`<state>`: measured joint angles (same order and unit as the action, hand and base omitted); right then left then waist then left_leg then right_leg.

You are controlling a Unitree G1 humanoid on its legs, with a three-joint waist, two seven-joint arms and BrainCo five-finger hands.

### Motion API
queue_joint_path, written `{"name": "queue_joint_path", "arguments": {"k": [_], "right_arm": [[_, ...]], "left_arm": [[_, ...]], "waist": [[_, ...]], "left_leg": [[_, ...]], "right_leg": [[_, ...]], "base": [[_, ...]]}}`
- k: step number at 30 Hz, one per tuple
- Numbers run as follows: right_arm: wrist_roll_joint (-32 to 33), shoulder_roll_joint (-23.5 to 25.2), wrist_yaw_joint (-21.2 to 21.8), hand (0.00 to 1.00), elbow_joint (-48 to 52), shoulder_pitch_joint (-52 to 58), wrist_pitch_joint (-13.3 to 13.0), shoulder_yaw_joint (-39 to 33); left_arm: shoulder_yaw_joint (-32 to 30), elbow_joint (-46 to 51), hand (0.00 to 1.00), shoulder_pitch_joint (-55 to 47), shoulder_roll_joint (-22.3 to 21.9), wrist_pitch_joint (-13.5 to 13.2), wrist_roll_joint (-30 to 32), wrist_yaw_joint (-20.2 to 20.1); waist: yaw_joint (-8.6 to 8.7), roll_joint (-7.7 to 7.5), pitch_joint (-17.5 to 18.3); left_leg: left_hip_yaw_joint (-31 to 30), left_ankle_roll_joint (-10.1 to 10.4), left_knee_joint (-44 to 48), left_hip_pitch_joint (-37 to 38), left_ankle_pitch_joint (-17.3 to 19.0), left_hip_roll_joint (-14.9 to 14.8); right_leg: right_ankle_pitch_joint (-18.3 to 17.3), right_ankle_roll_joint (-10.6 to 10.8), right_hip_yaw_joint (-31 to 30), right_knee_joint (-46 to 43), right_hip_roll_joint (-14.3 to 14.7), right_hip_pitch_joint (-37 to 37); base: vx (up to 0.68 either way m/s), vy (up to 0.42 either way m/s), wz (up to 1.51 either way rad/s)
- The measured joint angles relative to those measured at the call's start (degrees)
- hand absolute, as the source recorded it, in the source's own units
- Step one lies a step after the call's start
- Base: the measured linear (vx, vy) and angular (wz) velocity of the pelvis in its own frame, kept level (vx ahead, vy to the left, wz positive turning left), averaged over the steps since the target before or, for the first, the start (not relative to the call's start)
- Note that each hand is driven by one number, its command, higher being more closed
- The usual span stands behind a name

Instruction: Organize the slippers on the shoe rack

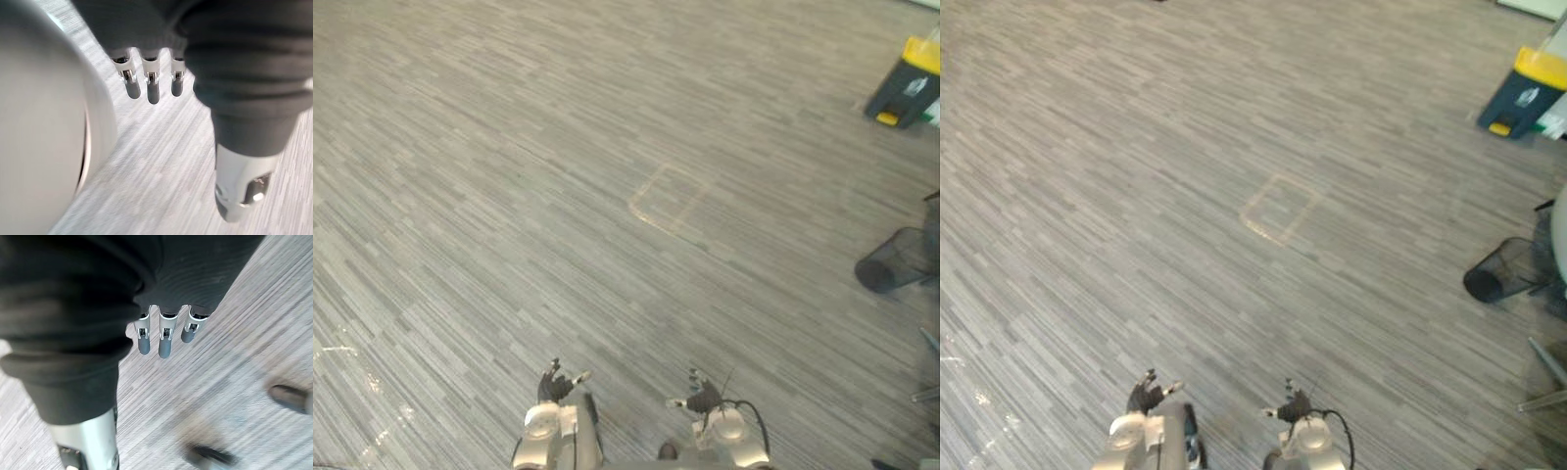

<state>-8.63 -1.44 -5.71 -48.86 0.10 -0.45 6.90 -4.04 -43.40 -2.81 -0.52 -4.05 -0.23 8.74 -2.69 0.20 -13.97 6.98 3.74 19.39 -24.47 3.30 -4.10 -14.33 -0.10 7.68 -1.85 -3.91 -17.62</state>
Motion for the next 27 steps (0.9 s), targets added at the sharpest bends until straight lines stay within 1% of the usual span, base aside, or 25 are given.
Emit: {"name": "queue_joint_path", "arguments": {"k": [1, 2, 3, 5, 7, 8, 9, 10, 11, 12, 13, 14, 15, 16, 17, 18, 19, 20, 21, 22, 23, 24, 25, 26, 27], "right_arm": [[-0.01, -0.06, -0.01, 0.0, -0.31, 0.03, 0.02, 0.01], [-0.11, 0.39, 0.04, 0.0, -2.18, -0.56, 0.22, 0.11], [-0.21, 0.73, 0.04, 0.0, -1.79, -0.63, -0.1, -0.02], [-0.27, 1.29, 0.05, 0.0, -1.96, -0.27, -0.43, -0.19], [-0.22, 2.13, 0.13, 0.0, -2.62, -0.3, -0.55, -0.77], [-0.19, 2.14, 0.16, 0.0, -2.68, -0.3, -0.56, -0.84], [-0.09, 1.96, 0.28, 0.0, -3.41, 0.0, -0.53, -1.12], [-0.15, 1.6, 0.21, 0.0, -3.35, -0.35, -0.94, -1.08], [-0.15, 1.33, 0.16, 0.0, -2.9, -0.39, -1.28, -1.16], [-0.15, 1.28, 0.16, 0.0, -2.52, -0.62, -1.3, -1.15], [-0.2, 1.29, 0.22, 0.0, -1.96, -1.5, -1.33, -1.11], [-0.24, 1.07, 0.26, 0.0, -1.48, -1.6, -1.53, -1.12], [-0.24, 1.01, 0.32, 0.0, -1.18, -1.83, -1.82, -1.16], [-0.23, 0.91, 0.32, 0.0, -1.01, -1.89, -1.8, -1.17], [-0.24, 0.89, 0.47, 0.0, -0.98, -1.89, -1.71, -1.2], [-0.27, 0.87, 0.52, 0.0, -0.97, -1.89, -1.65, -1.2], [-0.3, 0.6, 0.67, 0.0, -0.99, -2.11, -1.49, -1.18], [-0.35, 0.49, 0.72, 0.0, -1.18, -2.09, -1.27, -1.16], [-0.35, 0.36, 0.78, 0.0, -1.56, -2.02, -1.08, -1.46], [-0.36, 0.34, 0.79, 0.0, -0.87, -1.92, -1.0, -2.5], [-0.36, 0.19, 0.75, 0.0, -0.3, -1.89, -0.96, -2.48], [-0.29, 0.19, 0.76, 0.0, 0.64, -1.32, -0.61, -2.21], [-0.26, 0.17, 0.74, 0.0, 0.61, -1.1, -0.48, -2.06], [-0.17, 0.75, 0.71, 0.0, 0.51, -0.51, -0.08, -2.14], [-0.16, 1.45, 0.65, 0.0, 0.17, -0.19, 0.06, -2.17]], "left_arm": [[0.19, 0.06, 0.0, 0.04, 0.03, -0.1, 0.05, 0.04], [0.73, -0.4, 0.0, 0.55, 0.98, -0.31, -0.1, 0.08], [0.69, -0.76, 0.0, 0.89, 1.29, -0.3, -0.09, 0.11], [0.85, -1.1, 0.0, 1.05, 2.07, -0.22, -0.13, 0.06], [0.83, -3.92, 0.0, 1.64, 3.79, 0.05, -0.06, 0.14], [0.82, -4.51, 0.0, 1.66, 3.99, 0.24, -0.05, 0.14], [1.13, -6.34, 0.0, 1.22, 4.36, 0.87, 0.0, 0.19], [1.46, -7.09, 0.0, 0.81, 4.4, 0.97, 0.02, 0.23], [2.46, -7.61, 0.0, 0.76, 4.19, 1.0, 0.01, 0.33], [2.74, -7.77, 0.0, 0.76, 4.16, 0.95, 0.01, 0.4], [3.34, -8.4, 0.0, 0.92, 4.08, 1.01, 0.02, 0.71], [3.51, -8.69, 0.0, 1.24, 3.71, 1.1, 0.07, 0.76], [3.63, -9.0, 0.0, 1.35, 3.66, 1.13, 0.1, 0.78], [4.04, -9.04, 0.0, 1.48, 3.78, 1.13, 0.21, 0.75], [4.65, -9.05, 0.0, 1.27, 3.81, 1.07, 0.32, 0.63], [5.13, -9.07, 0.0, 1.22, 3.82, 1.07, 0.48, 0.6], [5.27, -9.54, 0.0, 0.86, 3.98, 1.08, 1.38, 0.45], [5.21, -10.02, 0.0, 0.66, 3.89, 1.1, 1.54, 0.27], [4.97, -10.48, 0.0, 0.5, 3.62, 1.13, 1.86, -0.02], [4.37, -10.7, 0.0, 0.53, 2.97, 1.14, 2.46, -0.09], [3.34, -10.8, 0.0, 0.38, 2.5, 1.3, 2.46, -0.11], [1.57, -10.45, 0.0, 0.13, 1.78, 1.87, 2.49, -0.18], [0.93, -10.13, 0.0, -0.27, 1.55, 1.95, 2.48, -0.17], [0.68, -9.32, 0.0, -0.17, 1.75, 1.89, 2.52, -0.24], [0.82, -8.15, 0.0, -0.18, 2.48, 1.77, 2.52, -0.27]], "waist": [[-0.42, 0.02, 0.0], [-0.54, -1.51, 0.5], [-0.21, -2.08, 0.77], [-0.12, -3.4, 1.09], [-0.02, -5.07, 0.43], [0.04, -4.97, 0.21], [0.66, -4.36, -0.34], [0.93, -3.45, -0.11], [2.08, -3.06, 0.29], [2.2, -3.09, 0.12], [2.65, -2.75, -0.48], [3.4, -2.72, -0.5], [3.86, -2.76, -0.5], [4.37, -3.01, -0.35], [4.68, -3.36, -0.19], [4.82, -3.48, -0.12], [5.48, -3.37, 0.25], [5.58, -3.12, 1.21], [5.59, -1.61, 2.21], [5.75, 0.03, 2.14], [5.81, 0.9, 1.73], [5.79, 2.43, 1.31], [5.51, 3.11, 1.07], [5.29, 2.76, 0.56], [4.4, 1.38, 0.01]], "left_leg": [[-0.45, 0.34, -0.84, 0.37, -3.43, 0.28], [-0.38, -3.28, 0.13, 1.03, -4.49, 2.46], [-0.45, -4.45, 1.85, 0.41, -2.92, 3.21], [0.61, -5.95, 5.37, 0.75, 0.91, 4.24], [2.32, -7.09, 6.95, 7.61, 8.16, 5.93], [2.58, -7.07, 6.93, 9.22, 9.0, 5.93], [3.62, -7.01, 4.5, 16.82, 11.19, 5.79], [3.85, -6.87, 1.93, 20.43, 11.62, 5.7], [4.4, -7.15, -2.6, 25.76, 12.05, 5.21], [4.49, -7.17, -3.44, 26.95, 12.09, 5.03], [5.06, -6.67, -6.02, 31.07, 12.59, 4.23], [5.24, -6.04, -7.88, 34.07, 13.01, 3.57], [5.22, -6.03, -9.45, 36.0, 13.01, 3.24], [4.96, -5.86, -11.37, 38.21, 13.09, 3.17], [4.69, -4.75, -12.54, 39.89, 13.65, 3.65], [4.35, -3.94, -12.71, 40.71, 14.13, 3.79], [2.85, -0.89, -12.32, 43.7, 16.09, 3.21], [2.26, -0.73, -11.1, 43.82, 16.17, 2.45], [0.97, -0.71, -6.15, 41.85, 16.16, 0.78], [0.14, 1.29, 6.8, 37.47, 14.41, -2.17], [0.18, 1.51, 13.18, 35.1, 11.86, -3.56], [0.08, 1.43, 25.61, 30.58, 2.14, -6.01], [0.7, 2.61, 35.09, 26.98, -0.37, -8.44], [2.51, 0.52, 44.58, 22.54, 3.95, -10.36], [3.77, -0.25, 46.42, 19.43, 7.28, -9.99]], "right_leg": [[-0.17, 0.04, -0.45, 0.26, 0.0, -0.7], [0.38, -0.56, -1.5, -0.78, -1.7, -1.36], [1.49, -0.56, -2.39, -4.21, -2.4, 0.52], [2.53, 1.21, -4.88, -15.54, -4.21, 4.64], [7.27, 6.65, -8.95, -43.59, -6.11, 13.98], [7.23, 6.6, -8.75, -47.7, -6.23, 15.33], [5.32, 3.84, -4.92, -58.92, -7.17, 19.62], [3.84, 2.16, -2.39, -60.96, -7.26, 22.2], [1.46, 1.48, 1.47, -59.88, -6.35, 27.1], [0.75, 1.4, 2.24, -58.85, -5.97, 28.15], [-1.41, 1.01, 5.33, -52.02, -4.5, 32.07], [-1.6, 0.99, 7.7, -43.37, -3.18, 35.5], [0.09, 1.16, 8.12, -34.28, -1.88, 37.16], [4.78, 2.05, 7.79, -20.28, -0.25, 37.69], [8.2, 2.16, 7.39, -12.41, 0.16, 37.86], [8.97, 1.98, 7.19, -10.84, 0.12, 38.08], [15.93, -2.17, 5.64, -12.23, 0.91, 38.31], [18.02, -3.51, 5.7, -13.83, 1.21, 38.56], [16.88, -4.65, 6.53, -16.75, 1.75, 39.29], [13.86, -4.7, 7.89, -17.83, 3.64, 36.98], [12.65, -5.01, 7.79, -17.58, 4.71, 35.3], [10.98, -5.46, 7.15, -15.84, 6.6, 31.36], [10.02, -6.09, 5.76, -13.78, 8.13, 27.6], [8.46, -6.39, 3.42, -11.02, 9.26, 21.4], [7.39, -6.38, 0.39, -8.33, 8.85, 15.77]], "base": [[0.63, 0.255, -0.25], [0.65, 0.272, 0.07], [0.78, 0.338, 0.21], [0.64, 0.261, 0.13], [0.53, 0.175, -0.29], [0.65, 0.21, -0.59], [0.53, 0.172, -0.53], [0.75, 0.207, -0.53], [0.44, 0.074, -0.24], [0.53, 0.045, -0.14], [0.53, 0.019, -0.09], [0.65, 0.006, -0.04], [0.69, -0.02, 0.15], [0.62, -0.046, 0.33], [0.52, -0.061, 0.36], [0.71, -0.123, 0.42], [0.56, -0.106, 0.32], [0.74, -0.174, 0.35], [0.75, -0.22, 0.23], [0.75, -0.22, 0.12], [0.72, -0.184, -0.17], [0.57, -0.072, -0.45], [0.87, -0.09, -0.72], [0.87, -0.045, -0.86], [0.84, -0.037, -0.81]]}}
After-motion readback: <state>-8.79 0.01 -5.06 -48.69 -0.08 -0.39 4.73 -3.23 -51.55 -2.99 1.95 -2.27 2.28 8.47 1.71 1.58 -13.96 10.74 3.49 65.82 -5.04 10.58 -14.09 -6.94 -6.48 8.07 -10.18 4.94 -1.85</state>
